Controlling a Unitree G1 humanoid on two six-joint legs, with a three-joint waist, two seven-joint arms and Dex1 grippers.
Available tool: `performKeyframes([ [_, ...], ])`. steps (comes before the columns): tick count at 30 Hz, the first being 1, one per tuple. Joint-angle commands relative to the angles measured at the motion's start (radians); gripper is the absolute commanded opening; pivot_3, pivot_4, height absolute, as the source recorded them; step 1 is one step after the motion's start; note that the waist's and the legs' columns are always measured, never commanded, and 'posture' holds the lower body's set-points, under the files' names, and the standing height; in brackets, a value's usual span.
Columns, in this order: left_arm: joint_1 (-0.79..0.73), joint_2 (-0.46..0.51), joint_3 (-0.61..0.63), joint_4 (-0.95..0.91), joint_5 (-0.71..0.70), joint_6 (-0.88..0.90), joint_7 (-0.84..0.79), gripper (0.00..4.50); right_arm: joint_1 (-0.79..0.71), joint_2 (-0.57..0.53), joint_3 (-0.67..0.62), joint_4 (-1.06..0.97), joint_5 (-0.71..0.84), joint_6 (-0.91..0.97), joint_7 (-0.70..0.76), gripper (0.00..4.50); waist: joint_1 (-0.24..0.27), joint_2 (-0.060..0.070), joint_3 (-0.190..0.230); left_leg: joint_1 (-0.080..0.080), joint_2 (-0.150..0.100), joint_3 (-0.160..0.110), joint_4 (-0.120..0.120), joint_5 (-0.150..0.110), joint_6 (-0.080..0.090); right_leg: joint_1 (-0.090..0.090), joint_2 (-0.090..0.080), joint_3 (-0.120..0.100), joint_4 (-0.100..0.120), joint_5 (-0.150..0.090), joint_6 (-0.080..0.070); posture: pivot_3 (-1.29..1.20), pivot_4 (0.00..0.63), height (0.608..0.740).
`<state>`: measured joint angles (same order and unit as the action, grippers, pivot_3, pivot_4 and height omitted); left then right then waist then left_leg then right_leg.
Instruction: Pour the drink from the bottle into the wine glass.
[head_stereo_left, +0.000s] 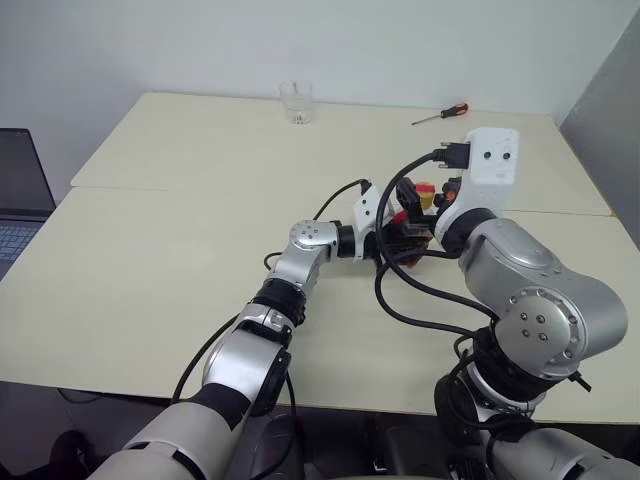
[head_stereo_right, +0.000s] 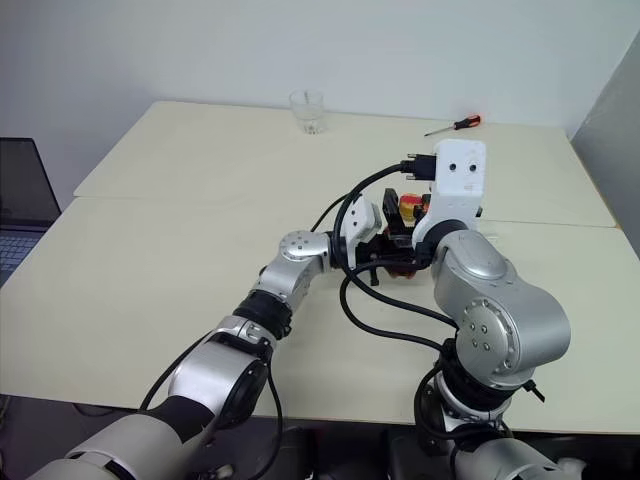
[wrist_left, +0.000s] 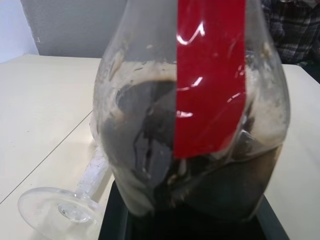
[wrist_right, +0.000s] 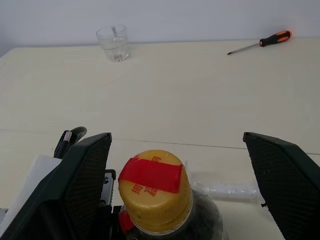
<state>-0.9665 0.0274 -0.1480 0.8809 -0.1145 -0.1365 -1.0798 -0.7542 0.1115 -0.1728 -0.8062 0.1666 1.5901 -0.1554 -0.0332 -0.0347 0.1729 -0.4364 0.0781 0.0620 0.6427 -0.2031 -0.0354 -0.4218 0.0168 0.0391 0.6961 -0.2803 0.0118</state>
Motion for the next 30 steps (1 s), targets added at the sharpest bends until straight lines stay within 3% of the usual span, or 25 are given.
performKeyframes([
  [1,-0.029,-0.008,0.014,-0.038,-0.013,-0.014,0.001,0.77,0.015,0.004,-0.008,-0.004,-0.019,-0.058,0.005,4.5,0.0,0.0,0.0,0.0,0.0,0.0,0.0,0.0,0.0,0.0,0.0,0.0,0.0,0.0,0.0,0.0,0.15,0.74],
  [30,-0.062,0.007,0.019,0.006,-0.005,-0.04,-0.007,0.77,0.104,-0.222,-0.125,-0.106,0.099,-0.005,0.312,4.5,0.0,0.0,0.0,0.0,0.0,-0.001,-0.001,0.0,0.0,0.0,0.0,0.0,0.0,-0.001,0.001,0.0,0.15,0.74],
])
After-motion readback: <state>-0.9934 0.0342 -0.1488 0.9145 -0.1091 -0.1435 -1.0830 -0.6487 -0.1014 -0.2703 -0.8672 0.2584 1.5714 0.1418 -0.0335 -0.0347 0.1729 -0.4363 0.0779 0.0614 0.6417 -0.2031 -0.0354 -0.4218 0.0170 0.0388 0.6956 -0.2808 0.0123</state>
